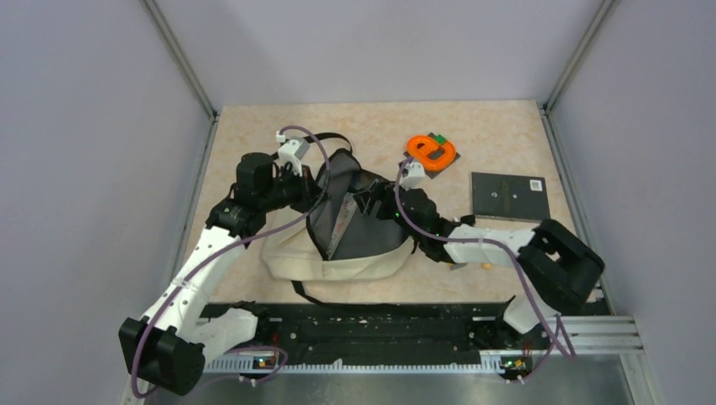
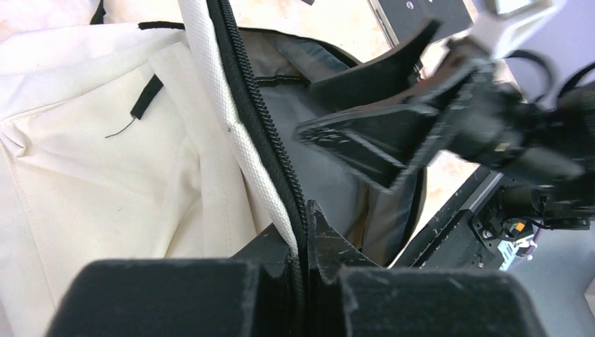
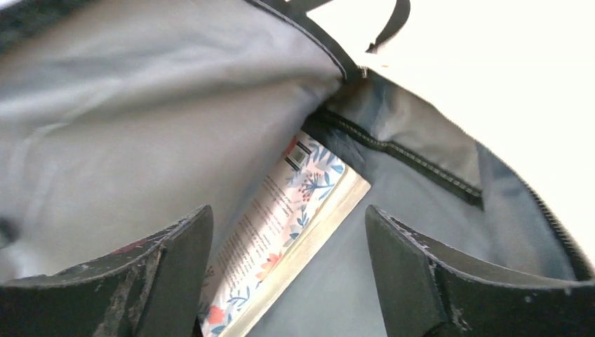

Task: Pack the student bag
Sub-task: Place the book in the student bag, then move the book to the center of the board.

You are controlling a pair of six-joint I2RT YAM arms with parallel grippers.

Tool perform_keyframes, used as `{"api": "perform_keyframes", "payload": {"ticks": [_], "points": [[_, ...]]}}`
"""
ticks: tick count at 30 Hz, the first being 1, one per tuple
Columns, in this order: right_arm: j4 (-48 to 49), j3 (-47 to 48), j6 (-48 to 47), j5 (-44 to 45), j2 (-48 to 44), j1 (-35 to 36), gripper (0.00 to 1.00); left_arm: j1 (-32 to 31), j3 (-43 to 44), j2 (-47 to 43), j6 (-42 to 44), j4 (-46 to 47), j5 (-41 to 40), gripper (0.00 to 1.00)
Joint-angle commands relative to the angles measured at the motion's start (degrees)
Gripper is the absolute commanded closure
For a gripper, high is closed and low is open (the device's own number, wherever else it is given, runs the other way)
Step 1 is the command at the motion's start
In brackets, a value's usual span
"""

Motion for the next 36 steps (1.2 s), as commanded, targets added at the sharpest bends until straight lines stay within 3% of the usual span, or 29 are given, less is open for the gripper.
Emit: {"api": "perform_keyframes", "payload": {"ticks": [1,5,13,20,24,28,36], "points": [[-9.3,0.1,-10.5,-0.5,-10.6,0.6,0.20,0.1,0.6,-1.9,0.8,3.7,-2.1,1.00],[-21.5,0.3,-14.1,-0.9,-17.9,-2.8,0.15,0.1,0.5,-2.0,0.7,3.6,-3.2,1.00],[-42.2,-0.2,-15.4,-7.5,-31.4,-18.6,0.08,0.2,0.4,-2.0,0.5,3.6,-3.5,1.00],[-50.1,-3.1,-15.0,-16.4,-37.5,-35.7,0.05,0.2,0.3,-2.6,0.5,3.4,-4.3,1.00],[-51.2,-3.3,-17.4,-18.7,-35.9,-47.2,0.02,0.2,0.4,-2.3,-0.2,3.2,-4.5,1.00],[-46.1,-4.6,-16.9,-22.2,-30.8,-59.4,0.02,0.2,0.5,-2.0,-0.6,2.7,-4.8,1.00],[-40.1,1.6,-20.4,-19.7,-16.1,-73.0,0.03,0.2,0.7,-1.6,-1.0,1.6,-6.5,1.00]]}}
